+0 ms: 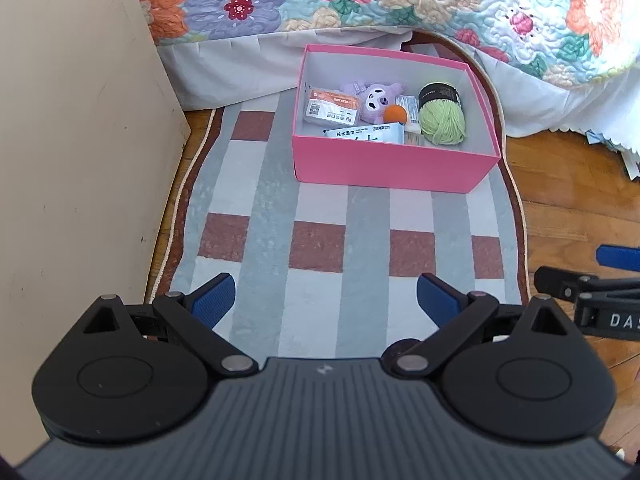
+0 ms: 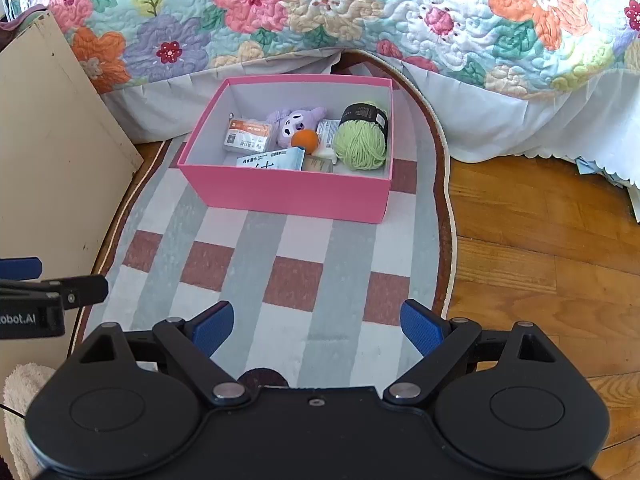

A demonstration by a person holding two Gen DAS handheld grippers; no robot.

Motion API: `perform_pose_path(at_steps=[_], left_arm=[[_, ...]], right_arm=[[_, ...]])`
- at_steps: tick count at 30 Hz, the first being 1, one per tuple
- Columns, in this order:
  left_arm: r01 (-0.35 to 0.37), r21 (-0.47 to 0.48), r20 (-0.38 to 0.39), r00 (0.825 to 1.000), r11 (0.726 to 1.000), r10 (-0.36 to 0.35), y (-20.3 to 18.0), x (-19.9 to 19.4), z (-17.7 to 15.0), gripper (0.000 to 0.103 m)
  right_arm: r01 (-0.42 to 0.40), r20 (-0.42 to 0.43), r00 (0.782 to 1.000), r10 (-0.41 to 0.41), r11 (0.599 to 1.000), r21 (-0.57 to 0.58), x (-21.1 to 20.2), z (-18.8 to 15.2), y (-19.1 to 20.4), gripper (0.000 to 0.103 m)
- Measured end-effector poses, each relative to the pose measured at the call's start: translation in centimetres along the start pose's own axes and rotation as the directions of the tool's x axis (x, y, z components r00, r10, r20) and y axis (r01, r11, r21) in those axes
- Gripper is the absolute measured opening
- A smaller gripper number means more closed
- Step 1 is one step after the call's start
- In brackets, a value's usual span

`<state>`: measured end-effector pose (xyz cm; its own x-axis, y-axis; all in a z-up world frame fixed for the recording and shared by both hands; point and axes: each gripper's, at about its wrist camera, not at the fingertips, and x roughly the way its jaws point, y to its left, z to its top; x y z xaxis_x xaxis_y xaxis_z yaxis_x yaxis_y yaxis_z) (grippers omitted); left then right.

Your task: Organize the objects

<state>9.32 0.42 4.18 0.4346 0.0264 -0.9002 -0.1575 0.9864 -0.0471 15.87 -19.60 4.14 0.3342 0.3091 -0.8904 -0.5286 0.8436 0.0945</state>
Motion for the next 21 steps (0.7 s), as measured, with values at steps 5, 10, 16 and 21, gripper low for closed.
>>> perform_pose_path(at_steps=[5,10,16,21], left_arm=[[-0.005,0.013,0.008,1.0,1.0,0.005,0.02,-0.14,-0.28,0.099],[-0.022,0.007,0.012,1.0,1.0,0.022,0.06,-0.02,-0.53,0.099],[-0.031,0.015,0.016,0.999,0.999,0.031,0.19,0.14,-0.68,0.099],[-0.031,0.015,0.007,1.0,0.999,0.03,0.33,0.32,-0.69,0.101]], right_arm=[[0.01,0.005,1.0,-0.01,1.0,-0.007,-0.23,-0.26,0.13,0.093],[0.049,0.017,0.999,-0.048,0.998,-0.037,-0.47,-0.54,0.51,0.093],[0.047,0.013,0.999,-0.046,0.998,-0.045,-0.53,-0.6,0.58,0.093],[0.05,0.014,0.999,-0.049,0.997,-0.054,-0.65,-0.62,0.62,0.093]])
